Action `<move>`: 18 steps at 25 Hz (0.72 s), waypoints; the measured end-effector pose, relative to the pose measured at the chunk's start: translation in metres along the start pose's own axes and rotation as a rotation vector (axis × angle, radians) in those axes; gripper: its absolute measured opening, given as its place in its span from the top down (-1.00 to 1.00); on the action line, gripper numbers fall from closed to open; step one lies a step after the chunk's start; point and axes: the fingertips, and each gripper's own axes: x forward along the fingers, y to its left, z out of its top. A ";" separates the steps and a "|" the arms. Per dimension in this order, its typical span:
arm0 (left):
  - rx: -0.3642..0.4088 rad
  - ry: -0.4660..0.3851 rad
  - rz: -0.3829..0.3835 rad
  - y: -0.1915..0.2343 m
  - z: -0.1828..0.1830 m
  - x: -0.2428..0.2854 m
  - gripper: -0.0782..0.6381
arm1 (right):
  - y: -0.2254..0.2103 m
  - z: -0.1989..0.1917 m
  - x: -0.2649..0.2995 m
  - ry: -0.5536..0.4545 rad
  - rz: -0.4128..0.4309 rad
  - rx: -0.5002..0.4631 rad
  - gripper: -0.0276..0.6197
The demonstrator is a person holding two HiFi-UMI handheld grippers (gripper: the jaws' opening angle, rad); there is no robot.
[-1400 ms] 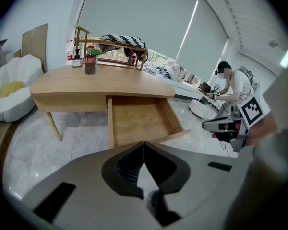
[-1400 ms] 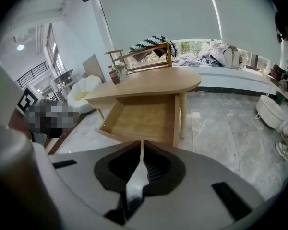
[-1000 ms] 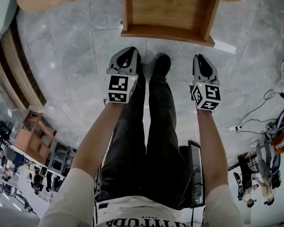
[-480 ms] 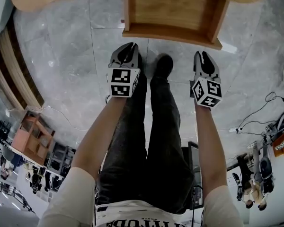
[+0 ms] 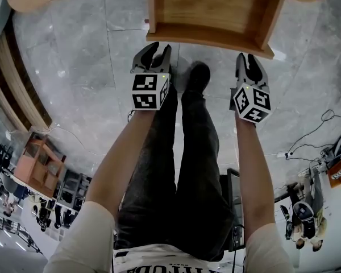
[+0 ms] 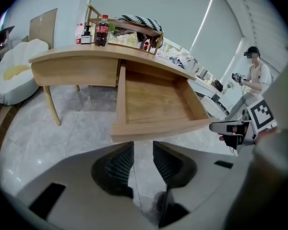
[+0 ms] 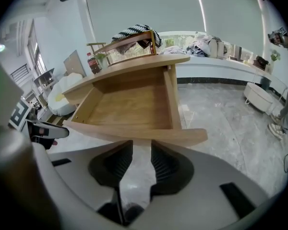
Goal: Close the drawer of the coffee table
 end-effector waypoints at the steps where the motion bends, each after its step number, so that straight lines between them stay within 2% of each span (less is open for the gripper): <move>1: -0.003 -0.002 -0.001 0.000 0.002 0.002 0.40 | 0.000 -0.002 0.001 0.003 0.001 -0.002 0.48; 3: -0.007 -0.005 -0.002 0.000 0.005 0.004 0.31 | -0.002 -0.006 0.002 0.013 -0.006 -0.001 0.47; 9: -0.003 -0.022 -0.001 0.000 0.011 0.005 0.29 | -0.011 -0.005 0.009 0.006 -0.034 0.009 0.36; 18: -0.046 -0.024 0.046 0.002 0.011 0.008 0.29 | -0.012 -0.003 0.013 0.024 -0.034 0.009 0.37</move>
